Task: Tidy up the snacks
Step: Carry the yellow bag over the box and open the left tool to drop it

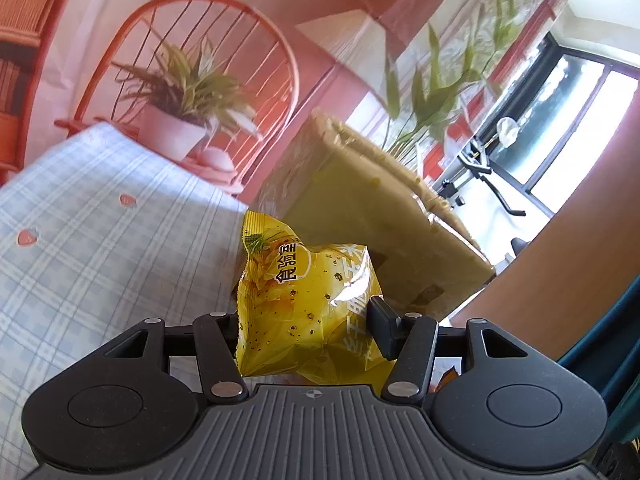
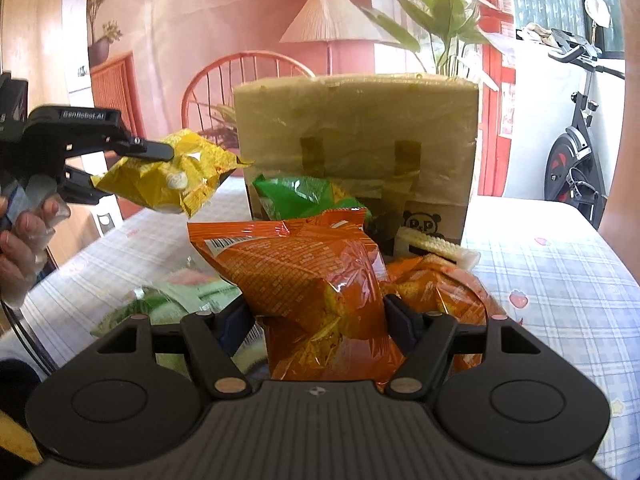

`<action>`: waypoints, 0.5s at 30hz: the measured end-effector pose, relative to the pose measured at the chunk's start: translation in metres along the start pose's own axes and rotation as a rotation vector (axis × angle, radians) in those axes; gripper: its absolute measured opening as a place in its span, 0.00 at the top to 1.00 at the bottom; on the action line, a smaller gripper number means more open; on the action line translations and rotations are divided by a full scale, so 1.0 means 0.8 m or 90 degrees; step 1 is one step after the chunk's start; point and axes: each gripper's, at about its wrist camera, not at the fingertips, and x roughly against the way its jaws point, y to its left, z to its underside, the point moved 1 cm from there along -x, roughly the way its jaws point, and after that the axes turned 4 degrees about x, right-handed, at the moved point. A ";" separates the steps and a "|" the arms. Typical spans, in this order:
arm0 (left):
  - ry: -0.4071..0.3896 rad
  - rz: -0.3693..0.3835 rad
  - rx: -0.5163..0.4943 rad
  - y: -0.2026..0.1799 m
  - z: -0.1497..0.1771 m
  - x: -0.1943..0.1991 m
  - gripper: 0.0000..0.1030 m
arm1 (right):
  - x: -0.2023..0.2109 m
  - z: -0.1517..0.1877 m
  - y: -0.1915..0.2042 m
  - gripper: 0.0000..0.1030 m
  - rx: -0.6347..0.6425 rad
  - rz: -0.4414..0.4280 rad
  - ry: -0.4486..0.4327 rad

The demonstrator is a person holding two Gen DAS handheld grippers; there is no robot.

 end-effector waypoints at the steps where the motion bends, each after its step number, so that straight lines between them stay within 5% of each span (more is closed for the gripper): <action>1: -0.005 0.003 -0.003 -0.003 -0.003 0.004 0.43 | 0.002 -0.004 -0.001 0.31 -0.003 -0.002 -0.006; 15: -0.071 0.047 -0.060 -0.059 -0.052 0.038 0.43 | 0.028 -0.101 -0.028 0.31 -0.023 -0.005 -0.109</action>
